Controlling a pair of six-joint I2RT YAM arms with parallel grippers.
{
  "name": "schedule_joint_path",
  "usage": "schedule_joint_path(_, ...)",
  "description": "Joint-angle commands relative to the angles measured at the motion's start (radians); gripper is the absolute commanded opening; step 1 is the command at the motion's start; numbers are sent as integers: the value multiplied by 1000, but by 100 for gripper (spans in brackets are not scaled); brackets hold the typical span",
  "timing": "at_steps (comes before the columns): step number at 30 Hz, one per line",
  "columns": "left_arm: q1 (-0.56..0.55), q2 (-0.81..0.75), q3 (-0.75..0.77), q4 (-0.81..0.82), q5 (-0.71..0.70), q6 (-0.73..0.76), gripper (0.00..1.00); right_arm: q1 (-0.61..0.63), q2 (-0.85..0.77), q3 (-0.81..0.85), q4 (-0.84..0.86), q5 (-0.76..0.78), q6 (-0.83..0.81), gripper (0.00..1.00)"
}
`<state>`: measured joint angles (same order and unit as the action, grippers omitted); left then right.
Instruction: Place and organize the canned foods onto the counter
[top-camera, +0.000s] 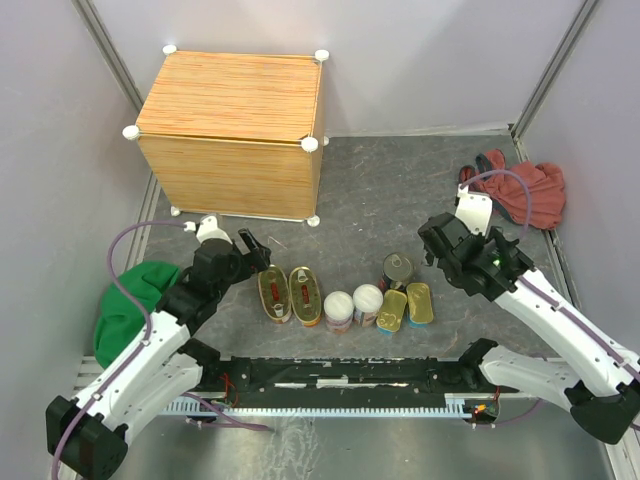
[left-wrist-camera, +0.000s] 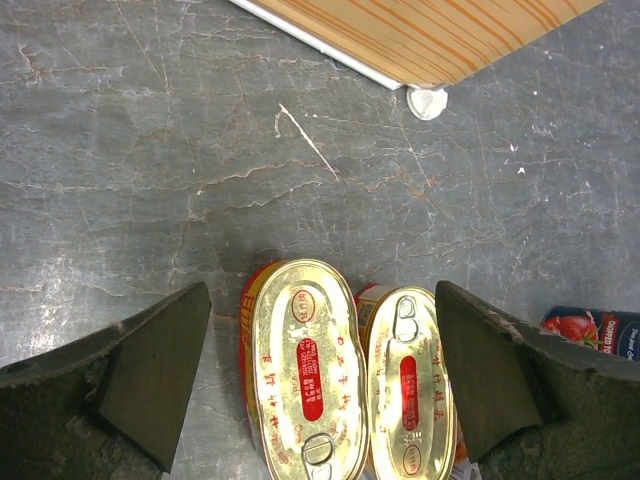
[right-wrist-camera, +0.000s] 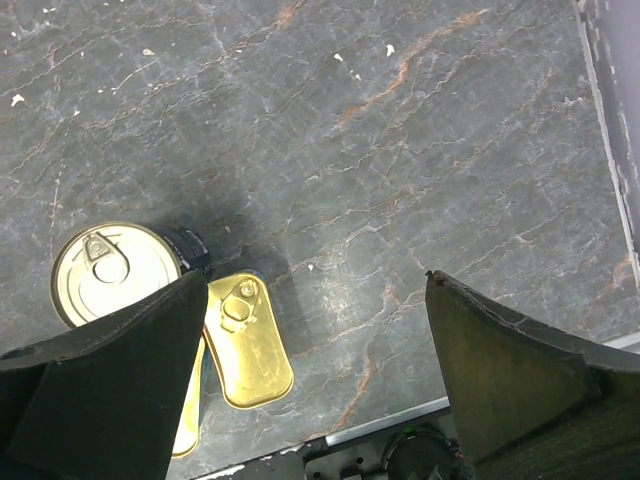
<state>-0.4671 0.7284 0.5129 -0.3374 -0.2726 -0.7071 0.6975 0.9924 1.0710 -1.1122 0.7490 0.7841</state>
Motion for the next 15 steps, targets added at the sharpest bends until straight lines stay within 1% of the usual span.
schedule_joint_path(1, -4, -24, 67, -32, 12, -9, 100, 27, -5, 15, 12, -15, -13, 97)
schedule_joint_path(6, -3, -47, 76, -54, 15, -6, 100, 61, 4, -19, 53, -45, -24, 97)
schedule_joint_path(15, -3, -32, 91, -72, 28, 1, 99, 131, 4, -51, 140, -169, -3, 97)
